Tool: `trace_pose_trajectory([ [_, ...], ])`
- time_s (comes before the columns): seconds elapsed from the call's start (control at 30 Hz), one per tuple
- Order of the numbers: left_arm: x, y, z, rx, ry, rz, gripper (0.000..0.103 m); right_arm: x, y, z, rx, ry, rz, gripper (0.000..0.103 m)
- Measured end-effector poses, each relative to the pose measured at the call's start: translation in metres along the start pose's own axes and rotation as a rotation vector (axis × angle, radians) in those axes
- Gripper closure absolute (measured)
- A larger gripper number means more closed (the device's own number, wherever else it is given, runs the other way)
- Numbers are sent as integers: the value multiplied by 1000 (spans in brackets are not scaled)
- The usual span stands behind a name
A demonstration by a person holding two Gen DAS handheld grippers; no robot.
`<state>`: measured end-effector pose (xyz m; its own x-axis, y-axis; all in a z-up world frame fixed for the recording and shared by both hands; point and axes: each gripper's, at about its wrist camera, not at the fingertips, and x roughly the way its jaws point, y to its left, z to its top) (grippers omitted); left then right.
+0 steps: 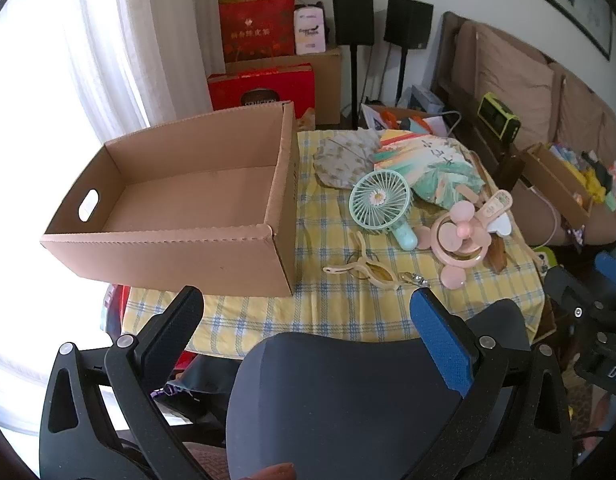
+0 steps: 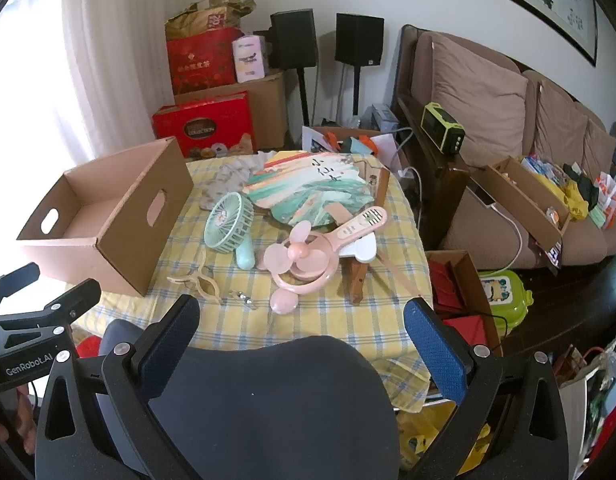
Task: Organize objects
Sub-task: 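Move the left tool toward the mint-green mini fan on the table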
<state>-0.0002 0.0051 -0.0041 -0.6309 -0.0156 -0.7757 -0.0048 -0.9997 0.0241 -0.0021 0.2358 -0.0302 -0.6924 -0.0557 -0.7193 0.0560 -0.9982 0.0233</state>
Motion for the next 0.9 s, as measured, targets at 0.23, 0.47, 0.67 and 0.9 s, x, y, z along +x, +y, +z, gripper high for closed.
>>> trace_pose_trajectory([
  [0.23, 2, -4, 0, 8, 3, -2, 0, 0, -1, 0, 0, 2, 0, 0],
  [0.47, 5, -7, 1, 9, 5, 1, 0, 2, -3, 0, 1, 5, -2, 0],
  [0.67, 8, -14, 3, 35, 2, 4, 0, 4, -7, -1, 2, 7, -2, 0],
  [0.9, 15, -18, 4, 46, 10, 8, 0, 12, -11, 1, -1, 19, -2, 0],
])
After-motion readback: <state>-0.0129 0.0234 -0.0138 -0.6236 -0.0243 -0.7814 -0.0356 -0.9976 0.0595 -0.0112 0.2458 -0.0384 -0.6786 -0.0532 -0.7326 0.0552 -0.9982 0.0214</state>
